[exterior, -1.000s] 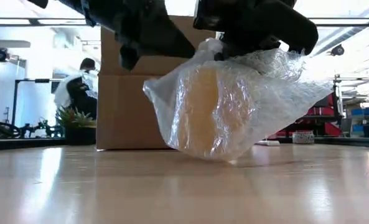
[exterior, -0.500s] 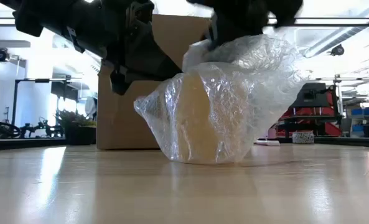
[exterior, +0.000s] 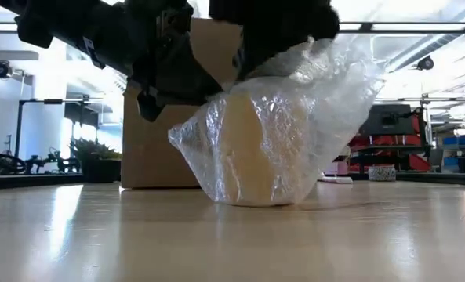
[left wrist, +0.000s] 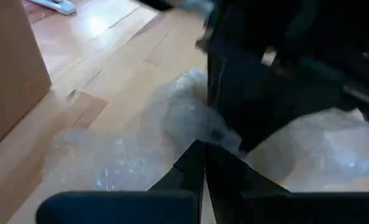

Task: Wrap mug
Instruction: Wrap the yellow mug in the transparent bubble wrap

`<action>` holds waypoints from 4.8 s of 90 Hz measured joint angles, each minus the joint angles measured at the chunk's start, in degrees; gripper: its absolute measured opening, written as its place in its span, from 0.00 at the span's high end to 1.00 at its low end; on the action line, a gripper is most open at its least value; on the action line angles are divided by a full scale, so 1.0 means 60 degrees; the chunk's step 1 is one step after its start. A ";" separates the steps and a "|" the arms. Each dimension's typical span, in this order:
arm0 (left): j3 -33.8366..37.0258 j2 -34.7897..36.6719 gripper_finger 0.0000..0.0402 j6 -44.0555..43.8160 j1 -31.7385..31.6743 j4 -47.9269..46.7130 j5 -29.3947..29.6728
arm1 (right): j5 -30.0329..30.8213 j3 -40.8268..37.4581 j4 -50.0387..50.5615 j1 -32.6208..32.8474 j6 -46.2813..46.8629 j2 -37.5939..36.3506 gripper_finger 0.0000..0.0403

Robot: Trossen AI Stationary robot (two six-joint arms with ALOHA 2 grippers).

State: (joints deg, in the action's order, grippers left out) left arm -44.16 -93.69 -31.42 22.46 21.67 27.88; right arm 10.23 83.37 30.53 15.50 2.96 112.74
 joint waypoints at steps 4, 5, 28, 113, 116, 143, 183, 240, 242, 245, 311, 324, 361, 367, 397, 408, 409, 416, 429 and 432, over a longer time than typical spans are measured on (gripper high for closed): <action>0.0000 0.0000 1.00 0.0000 0.0000 -0.0003 -0.0004 | -0.0031 0.0007 0.0002 -0.0002 0.0004 0.0197 1.00; 0.0000 -0.0002 1.00 0.0000 0.0000 0.0003 -0.0014 | -0.0061 0.0009 0.0002 -0.0002 0.0010 0.0244 1.00; -0.0007 -0.0004 1.00 0.0065 0.0000 0.0141 -0.0030 | -0.0461 -0.0028 0.0244 -0.0013 0.0029 0.0151 1.00; -0.0008 -0.0004 1.00 0.0149 0.0000 0.0104 0.0004 | -0.0656 0.0000 0.0610 -0.0184 0.0040 0.0407 1.00; -0.0010 -0.0004 1.00 0.0147 0.0000 0.0087 0.0004 | -0.0694 0.0007 0.0611 -0.0187 0.0050 0.0503 1.00; -0.0007 0.1042 1.00 0.0053 0.0040 -0.0714 -0.0405 | -0.0746 -0.0040 0.0590 -0.0188 0.0029 0.0388 1.00; 0.0117 0.0276 1.00 -0.2352 0.0149 -0.3209 0.1218 | -0.0720 -0.0080 0.0372 -0.0188 -0.0018 0.0112 1.00; 0.0120 -0.0094 1.00 0.0149 0.0091 0.0265 0.0509 | -0.0836 -0.0062 0.0530 -0.0170 -0.0007 0.0013 1.00; 0.0119 -0.0118 1.00 0.0146 0.0091 0.0279 0.0491 | -0.0882 -0.0025 0.0682 -0.0169 -0.0007 -0.0011 1.00; 0.0113 -0.0154 1.00 0.0145 0.0091 0.0310 0.0450 | -0.0958 0.0045 0.0968 -0.0169 -0.0007 -0.0093 1.00; 0.0109 -0.0248 1.00 0.0193 0.0098 0.0339 0.0450 | -0.0892 -0.0317 0.0083 -0.0169 0.0073 -0.0044 1.00; 0.0109 -0.0248 1.00 0.0254 0.0091 0.0360 0.0449 | -0.0884 -0.0342 0.0184 -0.0161 0.0018 0.0188 1.00; 0.0109 -0.0226 1.00 0.0375 0.0098 0.0419 0.0404 | -0.0962 -0.0209 0.0608 -0.0169 -0.0008 -0.1500 1.00; 0.0109 -0.0226 1.00 0.0375 0.0098 0.0426 0.0404 | -0.0956 -0.0208 0.0572 -0.0169 -0.0004 -0.1503 1.00; 0.0109 -0.0226 1.00 0.0375 0.0098 0.0458 0.0433 | -0.0873 -0.0370 0.0301 -0.0168 -0.0005 -0.0039 1.00; 0.0108 -0.0142 1.00 0.0378 0.0098 0.0509 0.0404 | -0.0855 -0.0372 0.0318 -0.0125 0.0069 0.0115 1.00; 0.0104 -0.0135 1.00 0.0384 0.0098 0.0520 0.0394 | -0.0858 -0.0372 0.0324 -0.0122 0.0069 0.0115 1.00; -0.0146 -0.0093 1.00 0.0637 0.0098 0.0545 -0.0006 | -0.0880 -0.0396 0.0329 -0.0108 0.0069 0.0058 1.00; -0.0854 -0.0314 1.00 0.1200 0.0131 0.0408 -0.0757 | -0.0921 -0.0436 0.0194 -0.0105 -0.0007 -0.0132 1.00; -0.1027 -0.0466 1.00 0.1241 0.0129 0.0198 -0.0756 | -0.0934 -0.0444 0.0209 -0.0098 -0.0022 -0.0142 1.00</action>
State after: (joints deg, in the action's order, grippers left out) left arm -50.32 -96.48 -23.97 23.23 22.86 23.35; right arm 4.63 80.71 31.79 14.91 2.83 111.89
